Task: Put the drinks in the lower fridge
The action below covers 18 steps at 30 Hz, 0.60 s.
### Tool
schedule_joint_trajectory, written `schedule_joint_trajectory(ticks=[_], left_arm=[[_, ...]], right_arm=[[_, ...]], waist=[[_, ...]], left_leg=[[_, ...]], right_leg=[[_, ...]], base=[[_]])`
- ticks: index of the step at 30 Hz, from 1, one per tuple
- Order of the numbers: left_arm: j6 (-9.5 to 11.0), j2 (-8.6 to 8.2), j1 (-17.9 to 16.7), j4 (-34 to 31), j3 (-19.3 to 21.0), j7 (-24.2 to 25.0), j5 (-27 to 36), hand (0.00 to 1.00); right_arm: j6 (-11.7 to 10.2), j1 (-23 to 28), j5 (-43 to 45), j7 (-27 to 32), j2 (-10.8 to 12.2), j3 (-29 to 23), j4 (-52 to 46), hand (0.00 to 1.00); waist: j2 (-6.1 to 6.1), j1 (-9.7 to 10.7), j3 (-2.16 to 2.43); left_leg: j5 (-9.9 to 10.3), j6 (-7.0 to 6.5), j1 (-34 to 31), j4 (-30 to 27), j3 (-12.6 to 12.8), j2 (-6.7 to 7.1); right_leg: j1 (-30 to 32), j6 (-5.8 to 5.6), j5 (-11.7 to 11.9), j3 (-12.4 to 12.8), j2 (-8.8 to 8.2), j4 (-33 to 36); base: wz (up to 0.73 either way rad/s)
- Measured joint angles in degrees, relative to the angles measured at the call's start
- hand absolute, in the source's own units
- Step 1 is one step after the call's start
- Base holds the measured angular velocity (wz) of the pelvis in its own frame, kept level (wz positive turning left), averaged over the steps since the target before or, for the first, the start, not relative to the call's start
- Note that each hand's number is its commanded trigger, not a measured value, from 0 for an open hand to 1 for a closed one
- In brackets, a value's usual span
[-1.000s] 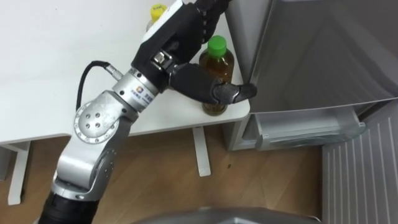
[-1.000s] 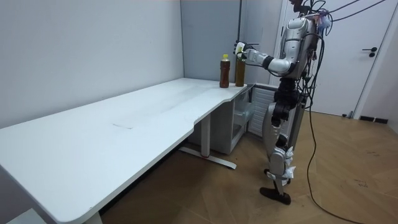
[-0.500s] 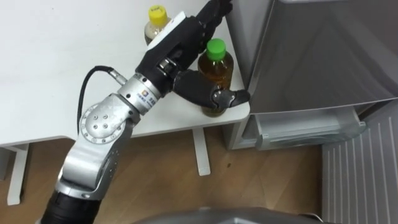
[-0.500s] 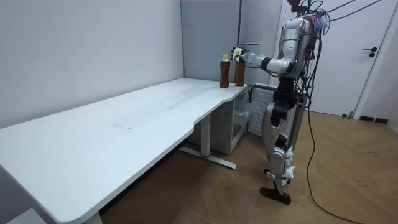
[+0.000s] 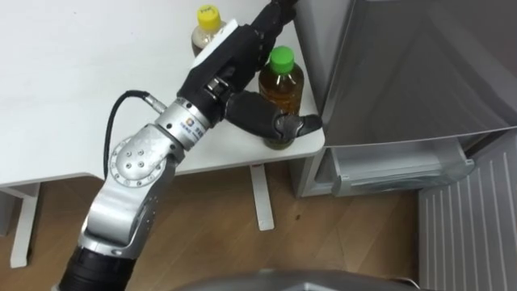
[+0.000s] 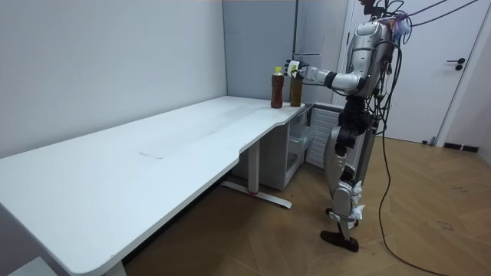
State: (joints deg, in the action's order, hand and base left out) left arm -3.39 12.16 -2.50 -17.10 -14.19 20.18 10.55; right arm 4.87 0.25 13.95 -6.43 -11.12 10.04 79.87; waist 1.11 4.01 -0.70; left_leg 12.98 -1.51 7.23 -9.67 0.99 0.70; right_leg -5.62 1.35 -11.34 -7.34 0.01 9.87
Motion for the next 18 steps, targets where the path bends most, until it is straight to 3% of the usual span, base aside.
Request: schedule_joint_trajectory(ticks=[12,13,15,16,18], left_arm=[[-0.31,0.13,-0.34,0.71,-0.49,-0.36,-0.08,0.03],[-0.31,0.13,-0.34,0.71,-0.55,-0.53,-0.08,0.33],[-0.30,0.13,-0.34,0.71,-0.56,-0.98,-0.08,0.71],[-0.29,0.13,-0.34,0.72,-0.56,-1.08,-0.08,1.00],[-0.29,0.13,-0.34,0.77,-0.56,-1.11,-0.08,1.00]], right_arm=[[-0.32,-0.21,0.00,0.52,-0.06,0.03,0.20,0.00],[-0.33,-0.21,0.00,0.56,-0.06,0.03,0.20,0.00],[-0.35,-0.21,0.00,0.78,-0.06,0.03,0.20,0.00],[-0.34,-0.21,0.00,0.84,-0.06,0.03,0.21,0.00],[-0.34,-0.21,0.00,0.83,-0.06,0.03,0.22,0.00]], waist=[[-0.10,0.15,0.00],[-0.10,0.17,-0.01],[-0.09,0.23,0.00],[-0.09,0.23,-0.01],[-0.10,0.21,-0.01]], left_leg=[[0.00,0.00,-0.62,0.02,-0.11,-0.06],[0.00,0.00,-0.61,0.02,-0.11,-0.05],[0.00,0.00,-0.54,0.02,-0.11,-0.04],[0.00,0.00,-0.51,0.02,-0.12,-0.04],[0.00,0.00,-0.50,0.02,-0.12,-0.04]], right_leg=[[0.35,0.01,0.00,0.05,0.08,0.16],[0.32,0.01,0.00,0.05,0.08,0.14],[0.17,0.01,0.00,0.04,0.07,0.03],[0.13,0.01,0.00,0.03,0.07,0.01],[0.13,0.01,0.00,0.03,0.07,0.00]], base=[[0.00],[0.00],[0.00],[0.00],[0.00]])
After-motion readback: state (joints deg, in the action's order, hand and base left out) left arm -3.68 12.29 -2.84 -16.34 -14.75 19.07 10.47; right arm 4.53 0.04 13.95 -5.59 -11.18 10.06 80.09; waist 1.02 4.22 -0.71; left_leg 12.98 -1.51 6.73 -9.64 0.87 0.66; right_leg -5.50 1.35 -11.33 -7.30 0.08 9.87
